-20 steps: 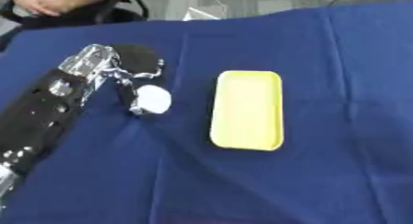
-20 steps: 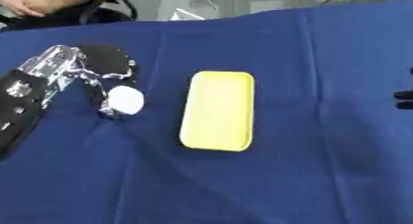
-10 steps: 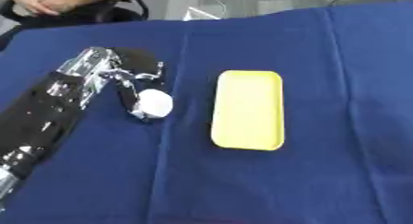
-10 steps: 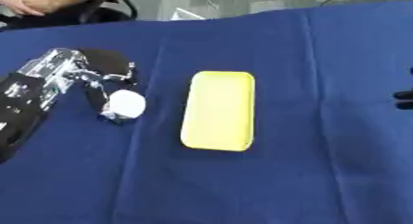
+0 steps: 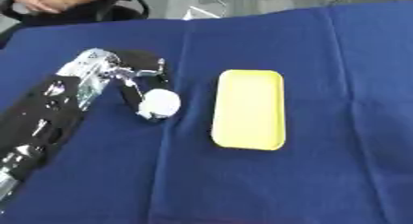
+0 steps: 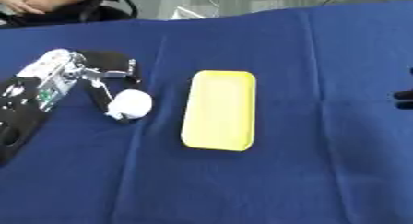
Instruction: Pick up objects on the table and place them in the box.
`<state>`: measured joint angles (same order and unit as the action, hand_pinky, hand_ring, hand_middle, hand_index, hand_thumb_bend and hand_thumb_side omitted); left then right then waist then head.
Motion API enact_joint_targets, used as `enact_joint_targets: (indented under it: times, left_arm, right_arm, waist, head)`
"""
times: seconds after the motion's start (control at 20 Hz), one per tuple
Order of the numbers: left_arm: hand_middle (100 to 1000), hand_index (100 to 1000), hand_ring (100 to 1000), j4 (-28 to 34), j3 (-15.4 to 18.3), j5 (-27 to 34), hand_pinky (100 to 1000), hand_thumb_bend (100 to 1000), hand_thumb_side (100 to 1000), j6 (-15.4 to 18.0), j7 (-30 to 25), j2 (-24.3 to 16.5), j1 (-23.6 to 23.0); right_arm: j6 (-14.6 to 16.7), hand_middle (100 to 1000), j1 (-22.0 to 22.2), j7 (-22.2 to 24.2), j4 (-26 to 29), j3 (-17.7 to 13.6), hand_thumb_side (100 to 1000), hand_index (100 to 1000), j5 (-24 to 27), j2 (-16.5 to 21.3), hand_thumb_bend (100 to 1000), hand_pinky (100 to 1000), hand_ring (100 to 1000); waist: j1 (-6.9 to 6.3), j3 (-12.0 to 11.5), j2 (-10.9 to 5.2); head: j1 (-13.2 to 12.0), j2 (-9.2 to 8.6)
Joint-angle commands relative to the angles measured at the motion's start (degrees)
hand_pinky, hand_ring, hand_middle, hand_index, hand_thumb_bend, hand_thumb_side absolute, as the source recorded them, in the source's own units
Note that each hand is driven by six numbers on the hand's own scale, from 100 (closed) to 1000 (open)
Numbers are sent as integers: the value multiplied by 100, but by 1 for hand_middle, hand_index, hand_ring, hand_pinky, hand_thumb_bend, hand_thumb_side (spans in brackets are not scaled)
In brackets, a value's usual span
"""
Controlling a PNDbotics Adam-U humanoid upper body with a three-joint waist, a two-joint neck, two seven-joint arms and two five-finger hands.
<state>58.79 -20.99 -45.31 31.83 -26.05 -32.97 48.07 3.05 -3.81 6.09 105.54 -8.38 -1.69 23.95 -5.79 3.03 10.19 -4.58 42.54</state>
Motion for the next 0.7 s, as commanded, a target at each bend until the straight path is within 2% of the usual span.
enact_joint_targets:
  times: [0.05,0.3,0.7]
  left_arm:
    - [358,447,427,298,45,373,614,255,251,-202,-146,-252,185]
    - [357,445,427,442,2,484,612,259,254,-306,-311,-219,234]
    - [353,443,424,388,-93,378,605,249,253,-252,-308,70,366]
  right_arm:
    - [20,887,-7,16,72,-32,775,973,16,64,282,671,689]
    - [17,887,-8,21,72,-29,775,973,15,59,281,671,689]
    - [18,888,-15,29,76,-25,775,973,20,51,281,672,689]
  waist:
    - [24,-11,-104]
    - [16,4,-101]
    - [25,17,-92]
  head:
    - [50,-120]
    - [62,-118]
    - [65,-132]
